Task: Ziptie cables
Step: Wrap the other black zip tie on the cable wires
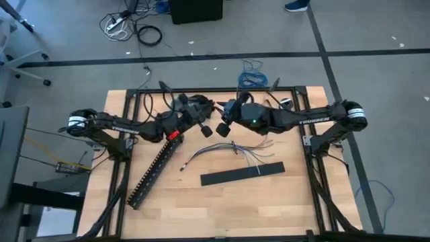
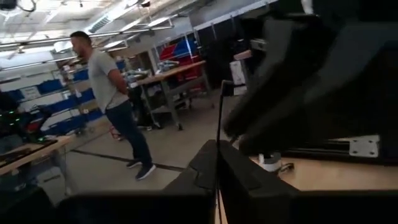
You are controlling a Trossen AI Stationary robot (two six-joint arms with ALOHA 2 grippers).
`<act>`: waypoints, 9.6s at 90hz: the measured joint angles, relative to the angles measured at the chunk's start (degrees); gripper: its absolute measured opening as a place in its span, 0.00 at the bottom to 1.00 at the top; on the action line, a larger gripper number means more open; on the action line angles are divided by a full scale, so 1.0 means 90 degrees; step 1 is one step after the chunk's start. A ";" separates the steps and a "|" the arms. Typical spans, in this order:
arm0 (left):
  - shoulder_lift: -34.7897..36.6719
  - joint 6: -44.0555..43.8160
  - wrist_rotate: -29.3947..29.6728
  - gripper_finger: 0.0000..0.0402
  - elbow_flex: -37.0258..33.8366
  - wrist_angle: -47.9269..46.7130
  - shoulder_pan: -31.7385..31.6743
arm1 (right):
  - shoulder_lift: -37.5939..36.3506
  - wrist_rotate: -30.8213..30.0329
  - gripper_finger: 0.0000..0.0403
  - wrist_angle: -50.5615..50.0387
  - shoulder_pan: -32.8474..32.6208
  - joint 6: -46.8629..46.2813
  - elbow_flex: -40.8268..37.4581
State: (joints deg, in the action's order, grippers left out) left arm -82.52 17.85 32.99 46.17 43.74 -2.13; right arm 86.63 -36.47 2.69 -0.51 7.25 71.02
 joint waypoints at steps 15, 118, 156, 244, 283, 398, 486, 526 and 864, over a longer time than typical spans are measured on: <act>0.0005 0.0002 0.0037 0.00 0.0000 -0.0052 0.0081 | 0.0005 0.0039 0.31 0.0055 0.0000 0.0381 -0.0002; 0.0005 -0.0015 -0.0056 0.01 0.0005 -0.0342 0.0121 | 0.0014 0.0771 0.00 0.0204 0.0085 0.0763 -0.0010; 0.0154 -0.0180 0.1458 0.30 0.0000 -0.1307 0.0126 | -0.0192 -0.0528 0.00 -0.0448 0.0059 -0.0222 -0.0010; -0.0694 0.0506 0.0687 0.38 0.0426 0.0193 0.0116 | -0.0148 -0.0525 0.00 0.0477 0.0236 -0.3127 -0.0007; -0.0981 0.0844 0.1388 0.38 0.0794 0.0214 0.0215 | -0.0148 -0.0403 0.00 0.0395 0.0236 -0.3089 -0.0022; -0.0979 0.1063 0.1571 0.01 0.0814 0.0346 0.0187 | -0.0148 0.0420 0.05 0.0504 0.0238 -0.2825 -0.0024; -0.0947 0.1166 0.1703 0.00 0.0818 -0.0010 0.0488 | -0.1042 0.1889 0.69 -0.1948 0.0551 -0.1110 0.0027; -0.0335 0.1205 0.1657 0.00 0.0814 -0.0360 0.0916 | -0.0993 0.2429 0.66 -0.2713 0.0521 0.0026 0.0024; 0.1308 -0.0053 -0.0370 0.00 0.0811 -0.2181 0.1341 | 0.0199 0.4681 0.52 0.0025 0.0229 0.0319 0.0024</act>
State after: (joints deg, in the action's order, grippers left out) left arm -70.74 17.37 29.66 53.47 24.11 9.94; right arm 88.42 5.65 2.92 1.55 10.11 71.24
